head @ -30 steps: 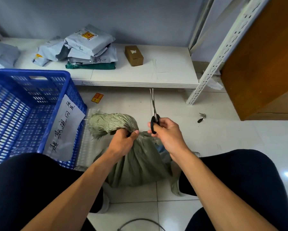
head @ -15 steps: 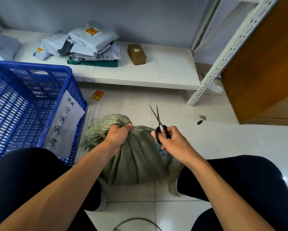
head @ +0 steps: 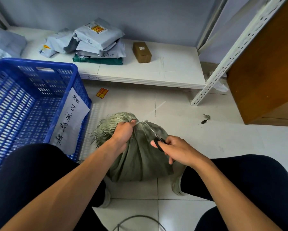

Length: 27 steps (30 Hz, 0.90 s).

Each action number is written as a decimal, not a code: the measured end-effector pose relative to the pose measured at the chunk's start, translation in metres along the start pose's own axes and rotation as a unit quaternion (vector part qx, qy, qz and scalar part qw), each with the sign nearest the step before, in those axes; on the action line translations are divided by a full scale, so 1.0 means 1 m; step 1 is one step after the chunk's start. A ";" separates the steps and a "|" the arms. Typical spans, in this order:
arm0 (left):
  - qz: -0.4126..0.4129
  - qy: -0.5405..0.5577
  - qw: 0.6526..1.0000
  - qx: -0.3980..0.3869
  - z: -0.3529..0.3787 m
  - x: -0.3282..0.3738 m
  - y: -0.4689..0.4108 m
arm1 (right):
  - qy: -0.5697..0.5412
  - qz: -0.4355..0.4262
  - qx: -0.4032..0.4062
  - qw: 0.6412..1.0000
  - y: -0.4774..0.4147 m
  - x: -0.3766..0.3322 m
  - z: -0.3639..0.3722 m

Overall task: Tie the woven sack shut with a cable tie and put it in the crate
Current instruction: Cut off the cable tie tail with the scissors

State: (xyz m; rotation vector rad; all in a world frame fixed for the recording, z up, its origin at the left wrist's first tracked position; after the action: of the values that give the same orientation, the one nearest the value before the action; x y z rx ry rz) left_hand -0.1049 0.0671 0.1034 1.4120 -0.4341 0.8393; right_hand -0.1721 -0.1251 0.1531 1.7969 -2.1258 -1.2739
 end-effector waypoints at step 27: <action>-0.004 0.022 0.992 -0.124 0.004 -0.008 -0.001 | -0.133 -0.017 0.021 0.991 -0.023 0.003 0.010</action>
State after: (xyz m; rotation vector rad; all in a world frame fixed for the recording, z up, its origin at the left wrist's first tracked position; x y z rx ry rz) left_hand -0.1083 0.0613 0.0976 1.1636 -0.4820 0.7808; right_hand -0.1608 -0.1210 0.1313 1.7749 -2.2784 -1.5666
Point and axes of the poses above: each hand's wrist, its own y-axis away from the middle knuckle, its own z-axis out of the palm, x = y × z, the point moved 1 cm from there along -y, towards the middle knuckle, and after that the axes turned 12 degrees about y, right-handed, at the moved point
